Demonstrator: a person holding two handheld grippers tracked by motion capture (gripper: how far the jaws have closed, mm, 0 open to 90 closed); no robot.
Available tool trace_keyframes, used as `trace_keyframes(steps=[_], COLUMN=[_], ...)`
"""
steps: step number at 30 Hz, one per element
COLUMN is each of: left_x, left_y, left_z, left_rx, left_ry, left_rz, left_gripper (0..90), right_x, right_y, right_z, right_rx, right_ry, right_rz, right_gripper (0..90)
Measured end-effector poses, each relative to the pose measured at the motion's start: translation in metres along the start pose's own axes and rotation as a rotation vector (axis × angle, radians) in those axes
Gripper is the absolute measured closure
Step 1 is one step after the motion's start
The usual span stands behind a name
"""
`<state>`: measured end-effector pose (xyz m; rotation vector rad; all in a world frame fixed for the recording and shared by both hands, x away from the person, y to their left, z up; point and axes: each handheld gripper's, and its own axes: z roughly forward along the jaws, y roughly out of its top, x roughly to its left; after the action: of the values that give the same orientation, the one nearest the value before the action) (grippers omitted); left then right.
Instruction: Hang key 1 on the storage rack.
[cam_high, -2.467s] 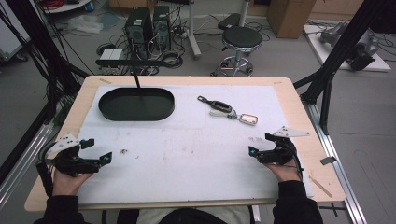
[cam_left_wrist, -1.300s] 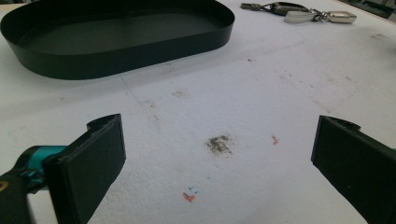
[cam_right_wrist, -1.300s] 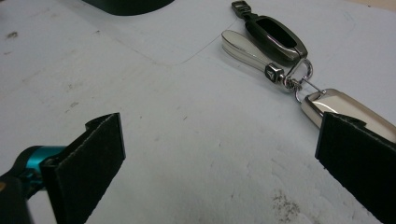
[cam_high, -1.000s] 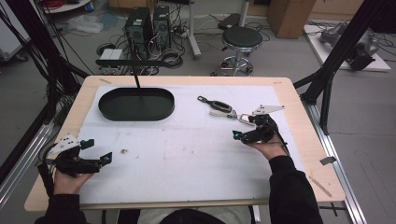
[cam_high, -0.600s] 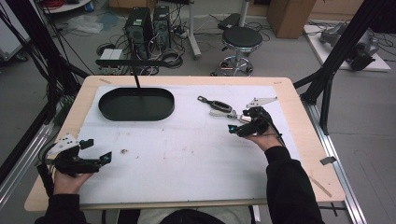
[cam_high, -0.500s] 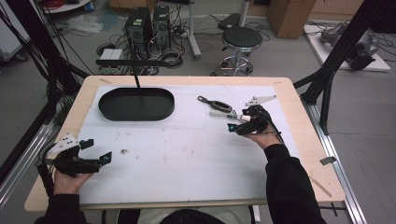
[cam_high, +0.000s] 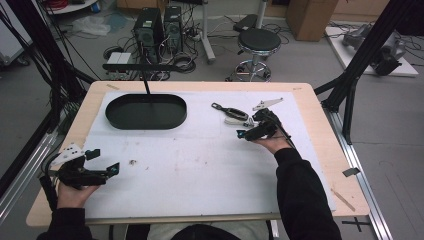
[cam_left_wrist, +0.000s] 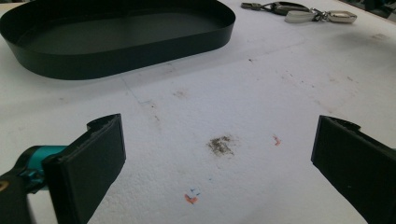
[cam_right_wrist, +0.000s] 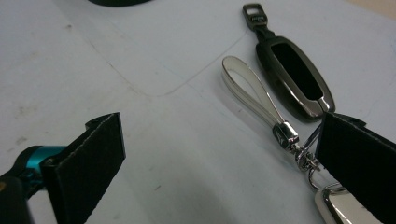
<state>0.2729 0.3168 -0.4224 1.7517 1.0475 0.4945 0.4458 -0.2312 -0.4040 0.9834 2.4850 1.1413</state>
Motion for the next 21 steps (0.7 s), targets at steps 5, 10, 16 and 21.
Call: trace_keyframes(steps=[5,10,16,21], left_x=[0.000,-0.001,-0.001,-0.001], left_y=[0.000,0.000,0.000,0.000], left_z=[0.001,0.002,0.002,0.002], left_rx=[0.009,0.013,0.015,0.015], left_ry=[0.000,0.001,0.001,-0.001], left_rz=[0.003,0.005,0.005,0.004], left_gripper=[3.5,3.5,3.5,3.5], right_x=[-0.003,-0.005,-0.004,-0.005], right_y=[-0.003,-0.003,0.009,0.018], right_z=[0.011,0.016,0.023,0.031], right_rx=[0.031,0.045,0.073,0.109], right_ry=[-0.005,0.005,0.013,0.019], right_rz=[0.005,0.000,-0.043,-0.064], right_gripper=[0.8,0.8,0.8,0.9])
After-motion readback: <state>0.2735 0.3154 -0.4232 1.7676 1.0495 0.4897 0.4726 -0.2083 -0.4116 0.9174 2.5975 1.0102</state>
